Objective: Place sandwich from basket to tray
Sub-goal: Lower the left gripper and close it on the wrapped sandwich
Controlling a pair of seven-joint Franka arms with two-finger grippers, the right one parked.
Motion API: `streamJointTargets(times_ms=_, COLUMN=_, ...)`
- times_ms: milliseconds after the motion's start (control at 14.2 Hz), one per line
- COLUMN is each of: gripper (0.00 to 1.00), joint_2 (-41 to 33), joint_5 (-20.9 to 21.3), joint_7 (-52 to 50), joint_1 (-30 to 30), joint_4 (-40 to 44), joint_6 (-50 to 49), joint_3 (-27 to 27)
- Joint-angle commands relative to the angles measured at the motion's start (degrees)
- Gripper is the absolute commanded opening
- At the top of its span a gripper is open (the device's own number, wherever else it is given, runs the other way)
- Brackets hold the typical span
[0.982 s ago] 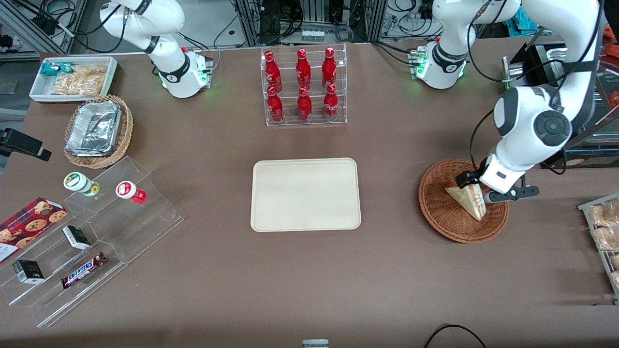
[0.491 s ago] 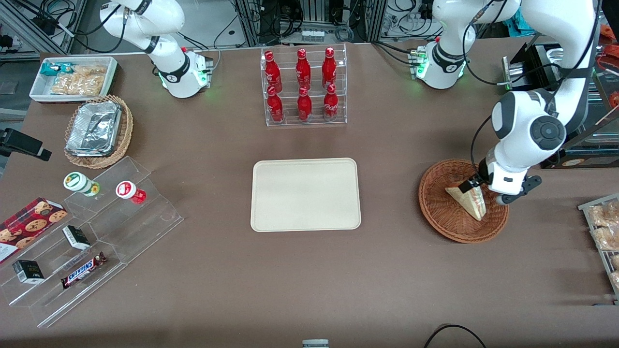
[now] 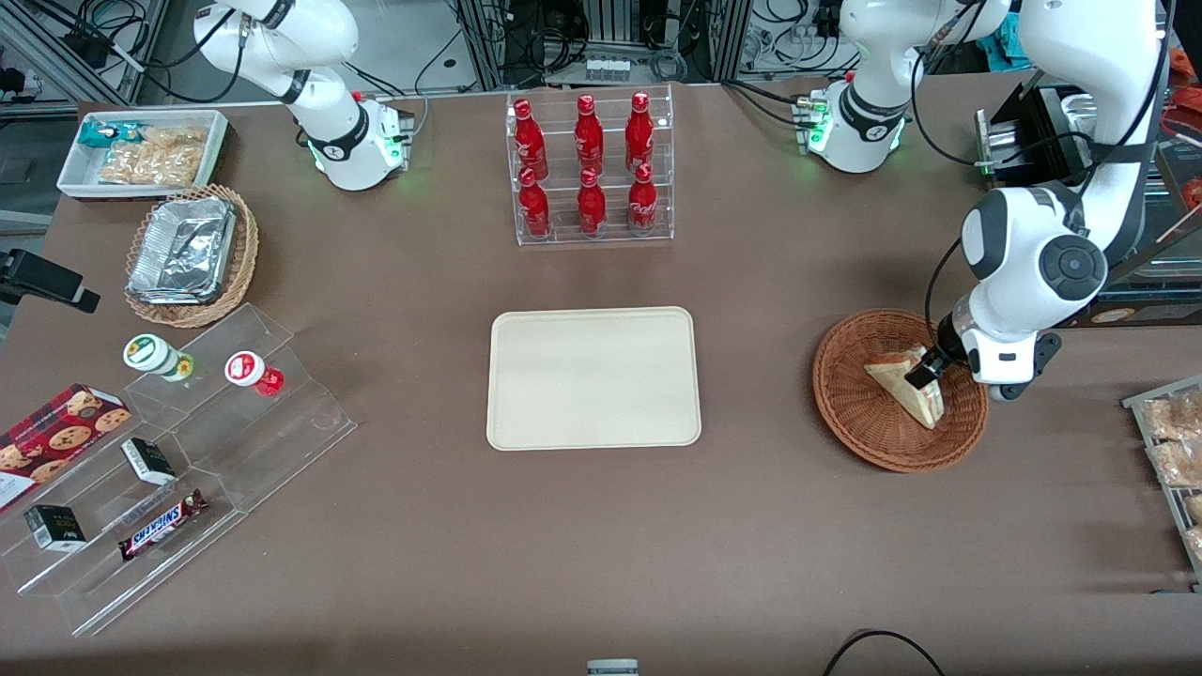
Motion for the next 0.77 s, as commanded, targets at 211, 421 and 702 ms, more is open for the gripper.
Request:
streamJointTargets(times_ms=211, gripper=0.49, joint_2=3.32, joint_5=-0.38, joint_7=-8.51, joint_1=-0.33, joint_4=-0.3, joint_6=2.69, joint_3=-0.52)
streamJointTargets(times_ms=421, gripper=0.05, joint_2=2.71, joint_5=-0.29, joint_7=-9.68, joint_1=-0.24, joint_4=0.23, joint_6=2.34, joint_3=-0.52)
streamJointTargets(times_ms=702, gripper=0.03, joint_2=2.79, joint_5=-0.29, joint_7=-9.69, joint_1=-0.51, joint_4=9.07, joint_6=-10.1, joint_3=-1.04)
